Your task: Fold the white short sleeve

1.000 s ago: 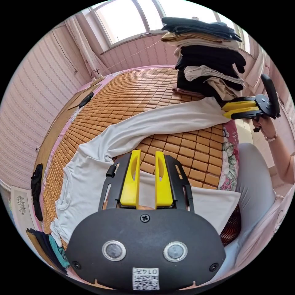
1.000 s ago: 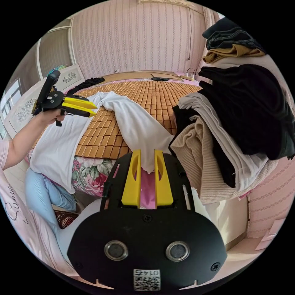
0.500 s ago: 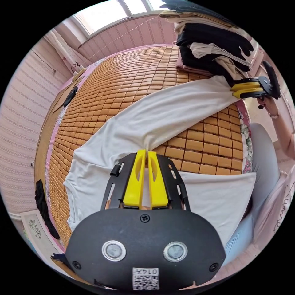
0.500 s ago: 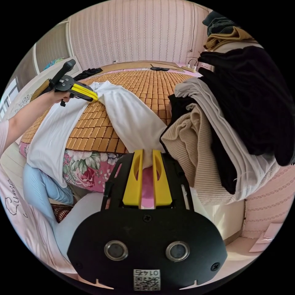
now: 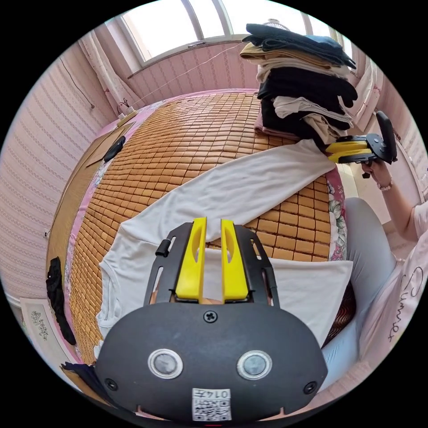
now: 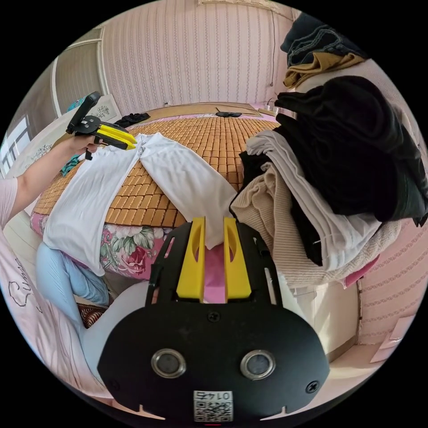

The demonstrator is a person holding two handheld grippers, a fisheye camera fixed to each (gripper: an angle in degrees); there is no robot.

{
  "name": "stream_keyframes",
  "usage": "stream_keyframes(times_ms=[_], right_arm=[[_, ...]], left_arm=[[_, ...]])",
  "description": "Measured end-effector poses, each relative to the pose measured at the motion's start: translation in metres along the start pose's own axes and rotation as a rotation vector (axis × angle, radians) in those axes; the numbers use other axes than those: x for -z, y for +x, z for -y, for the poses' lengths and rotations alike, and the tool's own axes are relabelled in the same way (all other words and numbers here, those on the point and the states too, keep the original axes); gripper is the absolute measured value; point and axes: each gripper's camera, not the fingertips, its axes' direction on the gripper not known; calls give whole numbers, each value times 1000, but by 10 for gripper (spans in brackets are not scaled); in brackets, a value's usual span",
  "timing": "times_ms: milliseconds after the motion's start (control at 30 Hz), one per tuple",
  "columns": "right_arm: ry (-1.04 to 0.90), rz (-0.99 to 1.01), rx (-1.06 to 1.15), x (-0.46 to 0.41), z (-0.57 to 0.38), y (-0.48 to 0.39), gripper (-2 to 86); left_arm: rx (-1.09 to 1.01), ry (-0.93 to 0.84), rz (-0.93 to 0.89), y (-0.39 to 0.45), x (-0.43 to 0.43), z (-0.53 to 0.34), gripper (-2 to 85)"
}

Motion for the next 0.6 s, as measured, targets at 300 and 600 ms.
stream_keyframes(times_ms=[300,600], right_arm=[[-178,-280,143,-70,61,-37,8],[-213,-333,197,-92,88,-57,-1]], left_arm=[[-21,-14,-9,44,-60,51,49],[106,65,-27,16,-38,10,72]])
